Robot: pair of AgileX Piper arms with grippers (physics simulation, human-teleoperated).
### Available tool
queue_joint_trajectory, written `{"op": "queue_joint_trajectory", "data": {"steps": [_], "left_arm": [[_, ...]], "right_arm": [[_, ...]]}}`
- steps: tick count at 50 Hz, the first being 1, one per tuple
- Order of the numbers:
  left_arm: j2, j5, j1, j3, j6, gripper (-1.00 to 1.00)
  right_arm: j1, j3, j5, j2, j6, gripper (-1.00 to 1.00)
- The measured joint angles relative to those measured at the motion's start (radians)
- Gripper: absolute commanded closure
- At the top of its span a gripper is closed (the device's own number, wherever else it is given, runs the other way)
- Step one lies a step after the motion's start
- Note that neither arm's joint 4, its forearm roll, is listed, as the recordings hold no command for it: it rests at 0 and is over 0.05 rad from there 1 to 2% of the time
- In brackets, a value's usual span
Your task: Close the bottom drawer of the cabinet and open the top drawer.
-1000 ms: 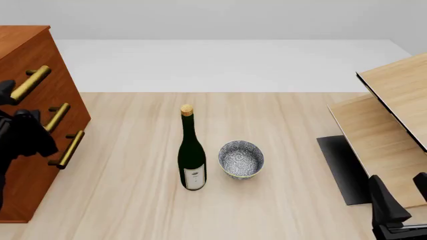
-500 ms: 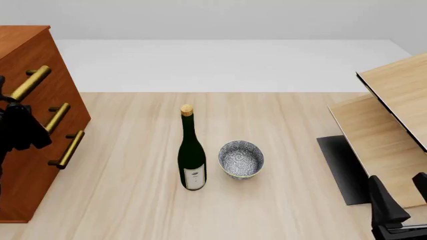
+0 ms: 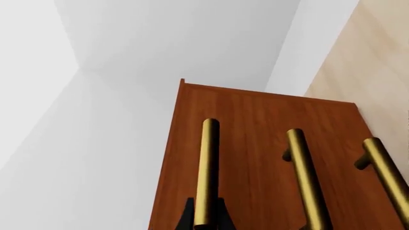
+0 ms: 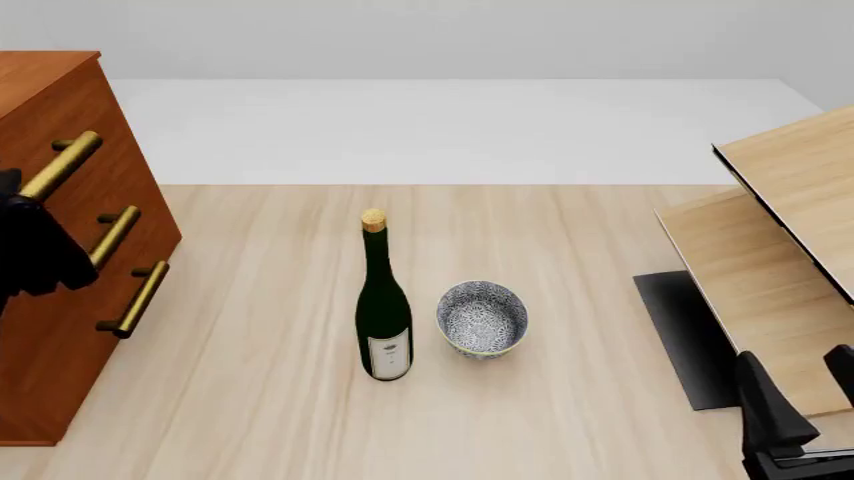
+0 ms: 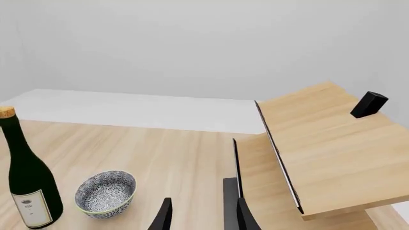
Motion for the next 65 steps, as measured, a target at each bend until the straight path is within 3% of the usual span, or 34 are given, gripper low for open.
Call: {"op": "queue_joint_trajectory", "data": {"steps": [65], "left_arm": [[-0.045, -0.022, -0.124, 0.046, 0.085, 1.0]], "right_arm": [[0.003, 0.001, -0.001, 0.001, 0.009, -1.0]]}}
